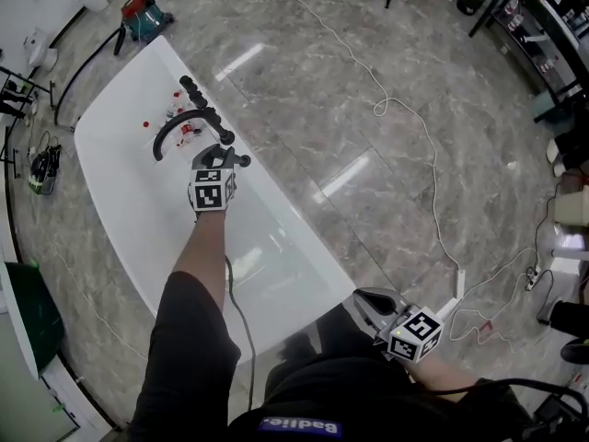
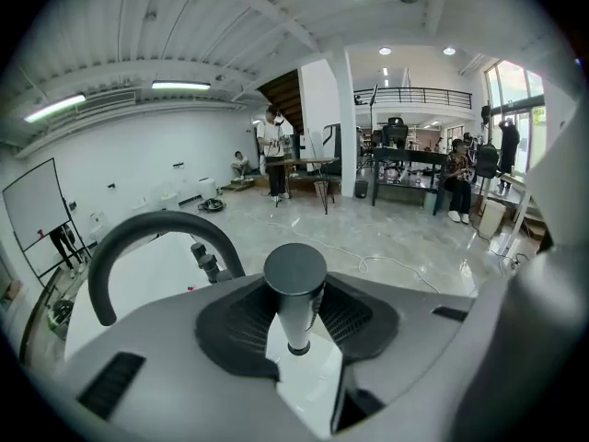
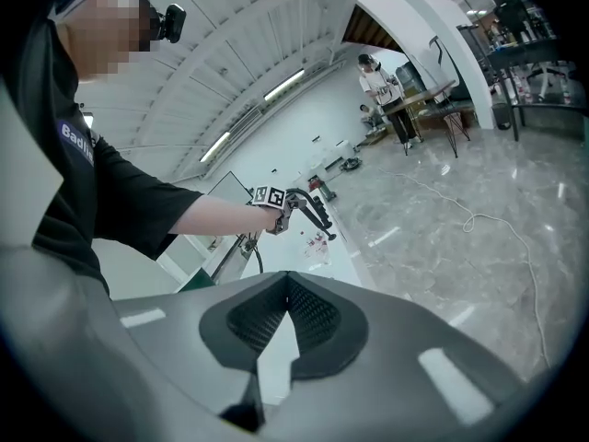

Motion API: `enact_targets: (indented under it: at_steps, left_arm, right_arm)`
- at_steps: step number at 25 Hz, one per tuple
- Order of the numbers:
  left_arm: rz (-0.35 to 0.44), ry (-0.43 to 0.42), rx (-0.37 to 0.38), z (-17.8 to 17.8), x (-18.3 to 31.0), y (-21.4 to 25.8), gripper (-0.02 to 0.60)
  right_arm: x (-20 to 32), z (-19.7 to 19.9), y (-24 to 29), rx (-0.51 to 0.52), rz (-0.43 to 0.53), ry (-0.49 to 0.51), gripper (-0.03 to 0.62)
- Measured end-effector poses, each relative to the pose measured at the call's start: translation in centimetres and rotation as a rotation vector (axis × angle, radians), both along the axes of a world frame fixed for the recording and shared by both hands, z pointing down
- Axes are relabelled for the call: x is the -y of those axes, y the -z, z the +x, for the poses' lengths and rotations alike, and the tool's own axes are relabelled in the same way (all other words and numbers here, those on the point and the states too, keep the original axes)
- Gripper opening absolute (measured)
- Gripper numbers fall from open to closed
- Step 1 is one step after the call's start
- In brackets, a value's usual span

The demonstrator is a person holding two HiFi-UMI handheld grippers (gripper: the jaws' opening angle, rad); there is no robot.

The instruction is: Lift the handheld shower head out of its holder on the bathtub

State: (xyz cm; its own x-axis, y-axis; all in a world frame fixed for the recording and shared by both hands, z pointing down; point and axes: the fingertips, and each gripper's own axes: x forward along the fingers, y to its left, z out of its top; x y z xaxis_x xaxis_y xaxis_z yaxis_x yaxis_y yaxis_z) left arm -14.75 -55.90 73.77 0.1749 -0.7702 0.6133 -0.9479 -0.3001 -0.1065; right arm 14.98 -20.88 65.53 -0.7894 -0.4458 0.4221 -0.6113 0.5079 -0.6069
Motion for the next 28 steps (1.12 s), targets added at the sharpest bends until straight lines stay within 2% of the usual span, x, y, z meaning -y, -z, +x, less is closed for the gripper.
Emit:
enact_targets:
  at_steps: [5, 15, 22, 28]
  left_arm:
    - [0.051, 0.022, -0.022, -1.5, -2.6, 4.6, 0.133]
    - [0.162, 0.008, -0.094, -2.4, -13.4, 12.9, 0.133]
    - [0.174, -0.024, -0.136, -2.8, -21.0, 15.9, 0.133]
    - [0.187, -0.057, -0.17, -3.5, -27.5, 17.8, 0.133]
  right_arm:
    - [-0.4, -2.7, 3.2, -0.002, 0.095, 0.06, 0.002]
    - [-3.6, -6.9, 8.5, -0.003, 0.237, 0.145, 0.002]
    - [-7.1, -10.1, 11.2, -0.035, 0.313, 0.215, 0.002]
    - [-9.7, -12.7, 13.0, -0.032, 0.356, 0.232, 0.002]
